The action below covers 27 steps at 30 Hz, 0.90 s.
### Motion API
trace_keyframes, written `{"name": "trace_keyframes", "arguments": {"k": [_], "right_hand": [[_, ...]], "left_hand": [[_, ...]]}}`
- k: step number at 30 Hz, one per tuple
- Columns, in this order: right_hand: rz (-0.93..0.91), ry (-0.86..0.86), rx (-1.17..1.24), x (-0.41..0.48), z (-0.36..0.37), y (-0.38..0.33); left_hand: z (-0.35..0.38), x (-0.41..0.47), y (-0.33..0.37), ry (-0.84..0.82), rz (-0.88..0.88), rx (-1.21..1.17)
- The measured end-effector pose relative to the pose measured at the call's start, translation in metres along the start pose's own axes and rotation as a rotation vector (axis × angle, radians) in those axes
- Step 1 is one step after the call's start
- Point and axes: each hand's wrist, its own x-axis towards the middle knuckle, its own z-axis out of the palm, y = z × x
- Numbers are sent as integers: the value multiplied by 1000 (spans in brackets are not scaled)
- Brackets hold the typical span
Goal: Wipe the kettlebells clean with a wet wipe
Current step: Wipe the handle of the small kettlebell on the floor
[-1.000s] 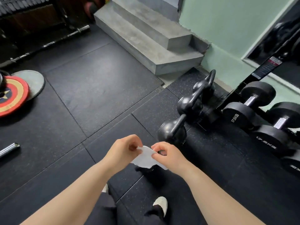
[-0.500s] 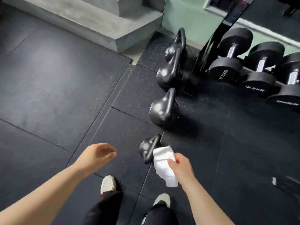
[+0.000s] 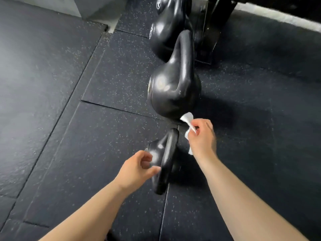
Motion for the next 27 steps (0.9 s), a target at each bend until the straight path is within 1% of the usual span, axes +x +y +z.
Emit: {"name": "trace_keyframes", "arguments": {"k": [3, 4, 5, 7, 9, 11, 12, 15, 17, 19, 21, 23, 27], "right_hand": [[-337, -207, -99, 15, 38, 27], [-424, -271, -119, 15, 45, 35], [-468, -307, -116, 13, 49, 44], [-455, -326, -61, 4, 50, 58], [-425, -394, -26, -15, 46, 67], [-441, -486, -32, -31, 45, 71], [-455, -506, -56, -35, 45, 71], [-499, -508, -83, -21, 45, 64], [-518, -439, -107, -4, 45, 55], [-473, -327, -91, 11, 45, 49], [-423, -266, -72, 18, 44, 47], [-433, -282, -73, 15, 43, 50], [-559, -420, -40, -26, 47, 76]], "left_hand": [[32, 31, -13, -144, 22, 36], [36, 37, -13, -153, 42, 85], [39, 43, -12, -143, 62, 139], [41, 50, -9, -96, 90, 197], [45, 44, -10, -64, 69, 154], [47, 33, -18, -65, 33, 131], [47, 28, -21, -89, 7, 141], [42, 31, -26, -185, -83, 149], [35, 39, -26, -212, -76, 146], [29, 46, -25, -233, -49, 77], [26, 48, -27, -251, -32, 0], [26, 47, -32, -268, -34, -83], [28, 49, -45, -323, -41, -286]]}}
